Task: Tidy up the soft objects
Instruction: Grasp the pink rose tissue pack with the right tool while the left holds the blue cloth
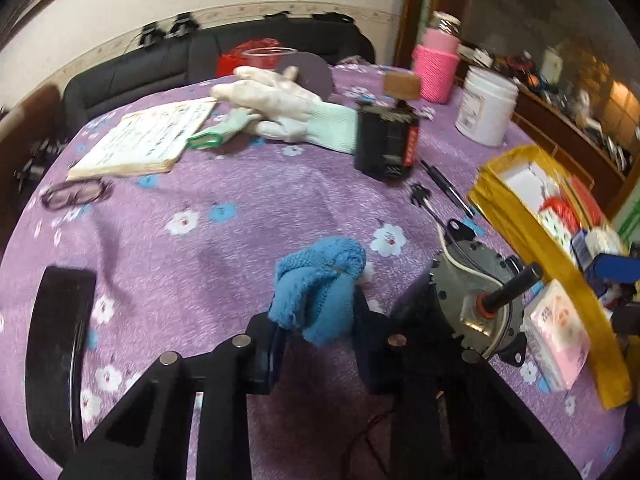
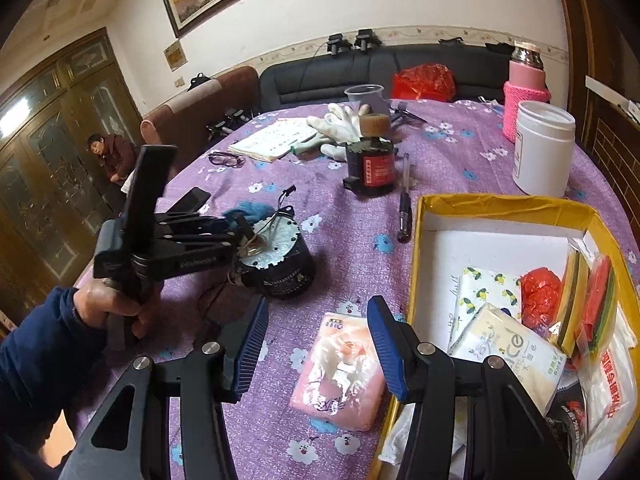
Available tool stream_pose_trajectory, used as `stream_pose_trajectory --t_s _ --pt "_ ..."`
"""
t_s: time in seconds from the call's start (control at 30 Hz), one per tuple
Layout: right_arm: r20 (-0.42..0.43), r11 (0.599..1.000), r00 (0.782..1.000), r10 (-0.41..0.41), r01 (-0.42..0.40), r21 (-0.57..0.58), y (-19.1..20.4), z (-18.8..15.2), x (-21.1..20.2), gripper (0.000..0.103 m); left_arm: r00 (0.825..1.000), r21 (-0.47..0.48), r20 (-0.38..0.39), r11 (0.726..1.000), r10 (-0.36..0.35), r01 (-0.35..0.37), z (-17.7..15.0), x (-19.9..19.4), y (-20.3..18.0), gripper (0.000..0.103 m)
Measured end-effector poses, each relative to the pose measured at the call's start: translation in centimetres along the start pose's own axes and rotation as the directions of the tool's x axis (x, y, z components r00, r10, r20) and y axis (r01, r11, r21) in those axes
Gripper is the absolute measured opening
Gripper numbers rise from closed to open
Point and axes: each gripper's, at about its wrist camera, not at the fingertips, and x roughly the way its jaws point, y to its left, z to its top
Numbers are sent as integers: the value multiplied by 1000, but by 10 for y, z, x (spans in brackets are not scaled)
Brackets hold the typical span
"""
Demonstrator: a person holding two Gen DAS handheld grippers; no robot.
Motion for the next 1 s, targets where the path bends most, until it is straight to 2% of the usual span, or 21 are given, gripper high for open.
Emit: stream_pose_trajectory --t_s 0.17,0.3,0.4,0.47,0.57,0.7,0.77,0.83,0.87,0.9,0.93,1.0 --pt "-1 1000 1000 -25 25 12 -3 0 1 67 1000 -87 1 996 21 -21 -16 -31 11 28" --pt "-38 999 999 -32 33 28 -4 5 13 67 997 -158 42 985 72 -64 -37 -63 9 28" --pt "-120 998 991 -51 55 30 0 13 30 65 989 -158 110 984 94 -76 -42 -77 6 28" --pt "-182 993 977 -113 114 -2 5 19 45 59 989 -157 123 985 87 -67 -43 -78 8 28" --pt "-240 979 950 -199 183 -86 13 28 64 58 991 -172 131 985 42 -19 -46 -76 13 28" --pt "-326 963 906 -271 253 -95 9 23 83 51 990 -179 136 984 23 1 -47 -78 20 28" --pt "-347 975 911 -223 213 -65 12 14 79 51 988 -204 152 979 5 27 -48 -82 26 28" --pt "-373 997 925 -73 74 -11 24 0 68 51 985 -219 171 975 1 37 -48 -88 30 28" --pt "-361 1000 932 -8 12 9 32 -6 59 51 984 -221 177 974 0 39 -47 -90 30 28" --pt "-317 1000 948 17 -13 14 38 -10 45 51 983 -221 182 974 -3 44 -47 -92 30 28" --pt "-280 1000 960 -1 4 10 41 -12 33 51 982 -220 187 974 -5 47 -47 -93 29 28" --pt "-233 998 970 -67 69 -3 43 -16 16 53 982 -214 191 976 -7 48 -46 -94 27 28"
